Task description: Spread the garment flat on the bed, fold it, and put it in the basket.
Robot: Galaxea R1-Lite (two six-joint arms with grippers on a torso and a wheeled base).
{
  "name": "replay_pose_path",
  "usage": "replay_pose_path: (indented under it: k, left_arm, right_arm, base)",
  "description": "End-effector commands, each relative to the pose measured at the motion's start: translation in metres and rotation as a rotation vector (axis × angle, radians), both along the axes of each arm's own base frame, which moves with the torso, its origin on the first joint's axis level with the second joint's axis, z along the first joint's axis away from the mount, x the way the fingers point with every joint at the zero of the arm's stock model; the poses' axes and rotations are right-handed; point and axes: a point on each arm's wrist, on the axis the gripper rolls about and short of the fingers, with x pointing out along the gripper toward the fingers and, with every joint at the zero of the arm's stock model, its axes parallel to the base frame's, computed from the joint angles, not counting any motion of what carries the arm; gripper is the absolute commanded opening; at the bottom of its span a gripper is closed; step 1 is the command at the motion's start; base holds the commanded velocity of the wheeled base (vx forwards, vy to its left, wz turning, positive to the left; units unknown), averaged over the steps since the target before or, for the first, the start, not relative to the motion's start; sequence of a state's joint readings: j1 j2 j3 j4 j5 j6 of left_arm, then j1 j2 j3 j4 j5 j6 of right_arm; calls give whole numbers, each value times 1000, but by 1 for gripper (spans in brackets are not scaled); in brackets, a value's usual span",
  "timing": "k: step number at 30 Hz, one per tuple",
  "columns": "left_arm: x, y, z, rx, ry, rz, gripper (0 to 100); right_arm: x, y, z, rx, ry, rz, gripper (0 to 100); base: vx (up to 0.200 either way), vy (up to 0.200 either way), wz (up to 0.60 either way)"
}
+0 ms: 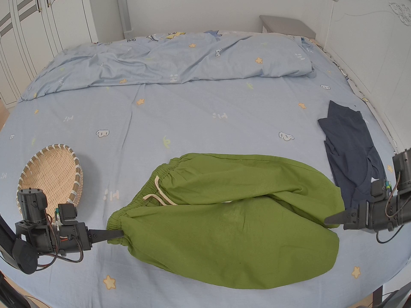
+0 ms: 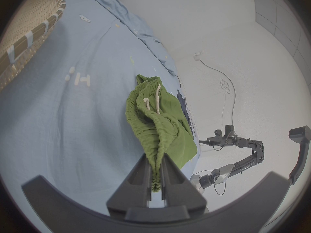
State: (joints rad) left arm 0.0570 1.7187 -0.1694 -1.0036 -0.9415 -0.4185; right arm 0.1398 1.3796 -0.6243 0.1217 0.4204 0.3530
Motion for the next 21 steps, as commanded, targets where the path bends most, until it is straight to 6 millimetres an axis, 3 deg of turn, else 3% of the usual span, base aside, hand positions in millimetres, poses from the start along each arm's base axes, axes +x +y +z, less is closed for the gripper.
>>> replay_pose_path:
  k: [1, 5, 9, 17, 21]
  left_arm:
    - [2, -1, 4, -1, -31, -6, 0]
    - [2, -1, 5, -1, -37, -6, 0]
    - [2, -1, 5, 0, -38, -4, 0]
    - [4, -1, 6, 1, -46, -4, 0]
    - [5, 0, 7, 1, -47, -4, 0]
  right_arm:
    - [-39, -17, -1, 6, -41, -43, 100]
    - [-58, -17, -3, -1, 33, -38, 100]
    - [-62, -17, -16, -8, 99, -32, 100]
    - [-32, -14, -50, 52, 220, 24, 100]
    - [-24, -11, -58, 101, 242, 76, 100]
  base:
    - [0, 0, 0]
    - [0, 0, 0]
    - [0, 0, 0]
    - [0, 0, 0]
    - [0, 0, 0]
